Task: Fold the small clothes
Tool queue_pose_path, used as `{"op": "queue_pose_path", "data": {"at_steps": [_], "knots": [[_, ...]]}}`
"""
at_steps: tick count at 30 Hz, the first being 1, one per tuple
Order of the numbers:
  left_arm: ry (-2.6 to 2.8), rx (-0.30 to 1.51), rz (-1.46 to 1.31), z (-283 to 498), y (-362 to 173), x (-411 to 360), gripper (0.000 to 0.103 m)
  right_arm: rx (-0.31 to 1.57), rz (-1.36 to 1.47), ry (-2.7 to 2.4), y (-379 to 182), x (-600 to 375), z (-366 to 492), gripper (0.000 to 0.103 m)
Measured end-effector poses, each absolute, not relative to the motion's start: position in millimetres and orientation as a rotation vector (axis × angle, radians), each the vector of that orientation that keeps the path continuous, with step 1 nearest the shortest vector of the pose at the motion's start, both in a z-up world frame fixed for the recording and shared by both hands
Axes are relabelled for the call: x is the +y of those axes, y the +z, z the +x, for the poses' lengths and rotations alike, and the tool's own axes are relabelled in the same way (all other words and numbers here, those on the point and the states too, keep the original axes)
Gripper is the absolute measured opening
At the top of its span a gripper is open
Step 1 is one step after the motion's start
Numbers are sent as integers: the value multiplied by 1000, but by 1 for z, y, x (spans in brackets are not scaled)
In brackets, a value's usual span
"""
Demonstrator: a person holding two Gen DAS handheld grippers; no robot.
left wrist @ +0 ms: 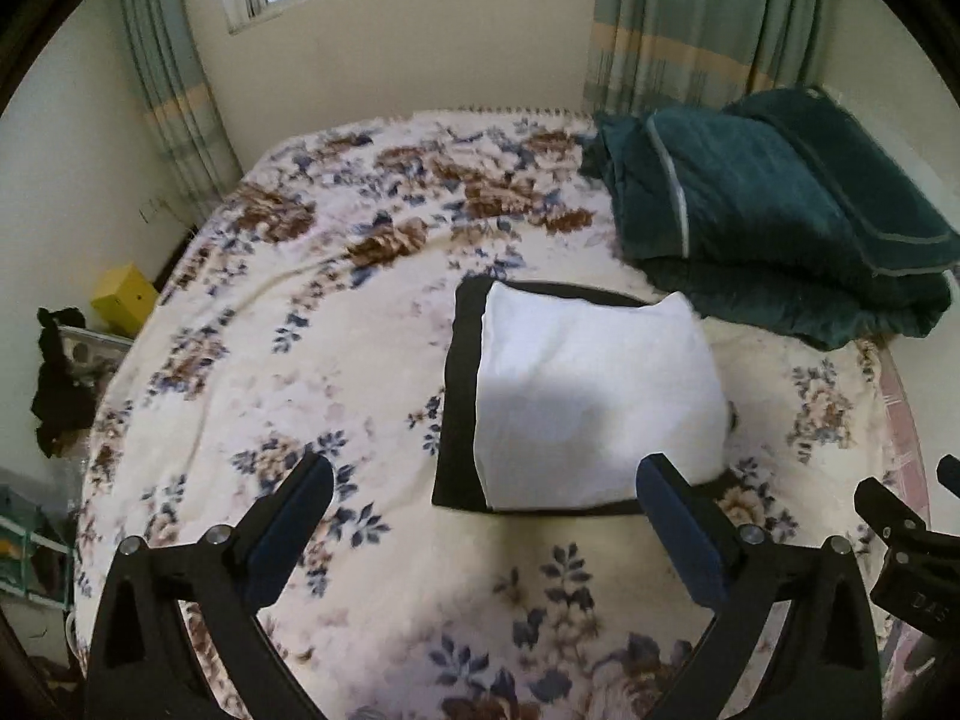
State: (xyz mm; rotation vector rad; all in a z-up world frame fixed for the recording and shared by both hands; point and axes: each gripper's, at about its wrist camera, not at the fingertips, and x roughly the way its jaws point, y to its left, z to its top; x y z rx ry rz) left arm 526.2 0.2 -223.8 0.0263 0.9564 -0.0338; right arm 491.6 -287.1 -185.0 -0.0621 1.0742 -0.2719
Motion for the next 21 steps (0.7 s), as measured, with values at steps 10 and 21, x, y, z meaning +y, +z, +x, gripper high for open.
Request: {"op": "queue_pose_path", "data": {"at_steps": [10,21], "knots": [[-48,810,38,405,-108,1,103,888,-52,-255,-40,-270,357,103],[-36,725,5,299,-34,8,103,737,-67,-206,73,-245,220,103]]}}
